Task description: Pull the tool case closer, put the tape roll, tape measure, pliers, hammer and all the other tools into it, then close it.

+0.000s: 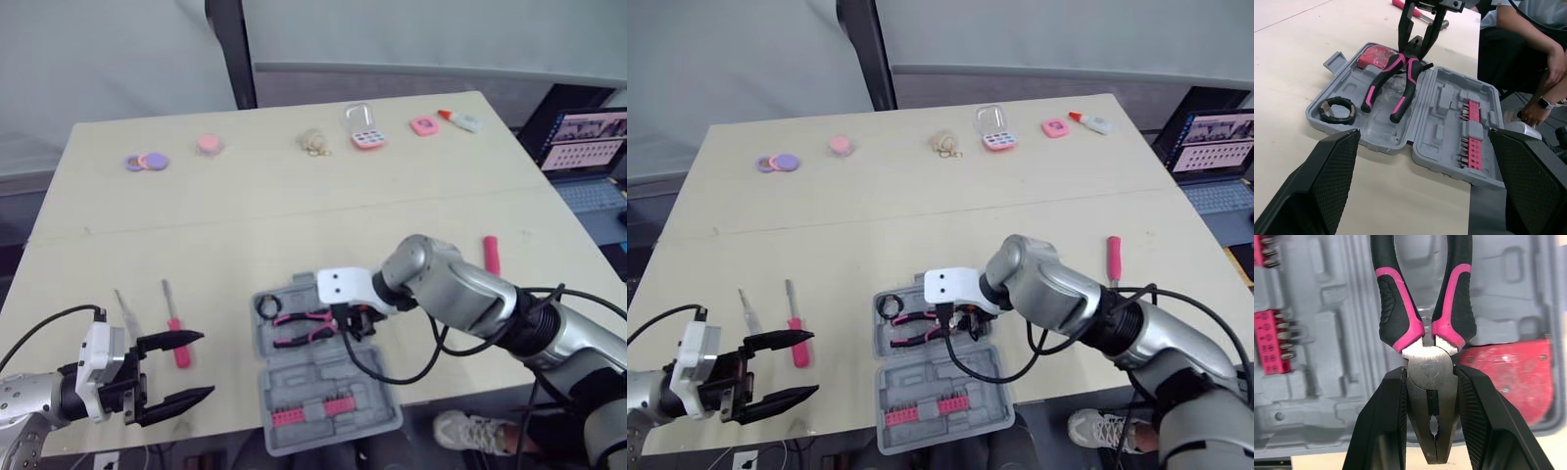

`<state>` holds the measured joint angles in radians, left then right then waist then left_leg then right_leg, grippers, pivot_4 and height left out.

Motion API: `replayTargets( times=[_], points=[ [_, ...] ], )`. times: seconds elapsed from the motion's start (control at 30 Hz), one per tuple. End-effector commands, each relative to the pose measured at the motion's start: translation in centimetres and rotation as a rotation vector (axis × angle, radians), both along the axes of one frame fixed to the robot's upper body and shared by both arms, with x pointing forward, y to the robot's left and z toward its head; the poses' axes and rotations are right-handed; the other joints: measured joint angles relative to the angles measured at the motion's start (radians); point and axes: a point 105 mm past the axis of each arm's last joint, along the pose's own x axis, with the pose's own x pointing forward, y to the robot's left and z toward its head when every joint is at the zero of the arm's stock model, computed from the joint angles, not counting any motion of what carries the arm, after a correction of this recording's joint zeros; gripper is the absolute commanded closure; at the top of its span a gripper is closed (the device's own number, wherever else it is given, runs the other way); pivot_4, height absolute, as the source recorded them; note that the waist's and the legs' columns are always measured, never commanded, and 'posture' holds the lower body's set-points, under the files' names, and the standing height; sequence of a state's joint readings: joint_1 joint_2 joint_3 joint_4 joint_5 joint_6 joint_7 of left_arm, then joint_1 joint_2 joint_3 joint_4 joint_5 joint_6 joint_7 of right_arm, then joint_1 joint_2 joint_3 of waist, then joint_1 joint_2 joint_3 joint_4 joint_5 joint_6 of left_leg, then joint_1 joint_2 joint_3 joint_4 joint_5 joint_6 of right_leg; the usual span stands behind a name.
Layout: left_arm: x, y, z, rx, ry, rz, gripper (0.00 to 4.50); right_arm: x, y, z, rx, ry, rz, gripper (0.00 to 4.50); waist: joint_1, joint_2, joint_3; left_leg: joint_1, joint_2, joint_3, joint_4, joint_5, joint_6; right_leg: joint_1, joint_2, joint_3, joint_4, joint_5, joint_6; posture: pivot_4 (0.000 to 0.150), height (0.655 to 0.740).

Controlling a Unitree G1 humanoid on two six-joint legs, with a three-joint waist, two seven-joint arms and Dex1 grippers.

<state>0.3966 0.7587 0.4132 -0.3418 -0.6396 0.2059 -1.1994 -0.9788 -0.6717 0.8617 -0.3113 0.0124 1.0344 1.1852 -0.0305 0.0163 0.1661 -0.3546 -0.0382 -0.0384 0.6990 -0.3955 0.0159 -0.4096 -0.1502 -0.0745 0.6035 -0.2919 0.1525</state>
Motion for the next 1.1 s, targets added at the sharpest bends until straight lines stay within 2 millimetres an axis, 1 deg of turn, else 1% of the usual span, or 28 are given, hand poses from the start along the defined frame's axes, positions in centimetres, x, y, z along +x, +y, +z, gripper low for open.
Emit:
replayTargets(
  times=[0.03,0.37,0.8,0.93,1.1],
  points=[
    [0.0,-0.5,0.2,0.005,-0.027,-0.014,0.0,0.0,0.8,0.7,0.0,-0.037,0.028,3.54,0.0,0.0,0.0,0.0,0.0,0.0,0.0,0.0,0.0,0.0,0.0,0.0,0.0,0.0,0.0,0.15,0.74],
    [-0.2,-0.2,0.1,0.017,-0.019,-0.015,0.0,-1.1,2.1,-0.1,-0.015,-0.02,0.084,3.54,-0.001,0.0,0.0,0.0,0.0,0.0,0.0,0.0,0.0,0.0,0.0,0.0,0.001,0.0,0.0,0.15,0.74],
    [-0.2,-0.8,0.1,0.013,-0.023,-0.023,0.0,-0.5,2.8,-0.7,-0.032,-0.043,0.083,3.54,-0.002,0.0,0.0,0.0,0.0,0.0,0.0,0.0,0.0,0.0,0.0,-0.001,0.001,0.0,0.0,0.15,0.74],
    [0.0,-1.3,0.1,0.002,-0.031,-0.026,0.0,-0.3,2.8,-1.0,-0.039,-0.045,0.075,3.54,-0.002,0.0,0.0,0.0,0.0,-0.001,0.0,0.0,0.0,0.0,0.0,-0.001,0.002,0.0,0.0,0.15,0.74],
    [-0.1,-1.5,0.0,-0.001,-0.03,-0.028,0.0,-0.2,2.8,-1.2,-0.043,-0.042,0.069,3.54,-0.002,0.0,0.0,0.0,0.0,-0.001,0.0,0.0,0.0,0.0,0.0,-0.001,0.002,0.0,0.0,0.15,0.74]
  ],
)
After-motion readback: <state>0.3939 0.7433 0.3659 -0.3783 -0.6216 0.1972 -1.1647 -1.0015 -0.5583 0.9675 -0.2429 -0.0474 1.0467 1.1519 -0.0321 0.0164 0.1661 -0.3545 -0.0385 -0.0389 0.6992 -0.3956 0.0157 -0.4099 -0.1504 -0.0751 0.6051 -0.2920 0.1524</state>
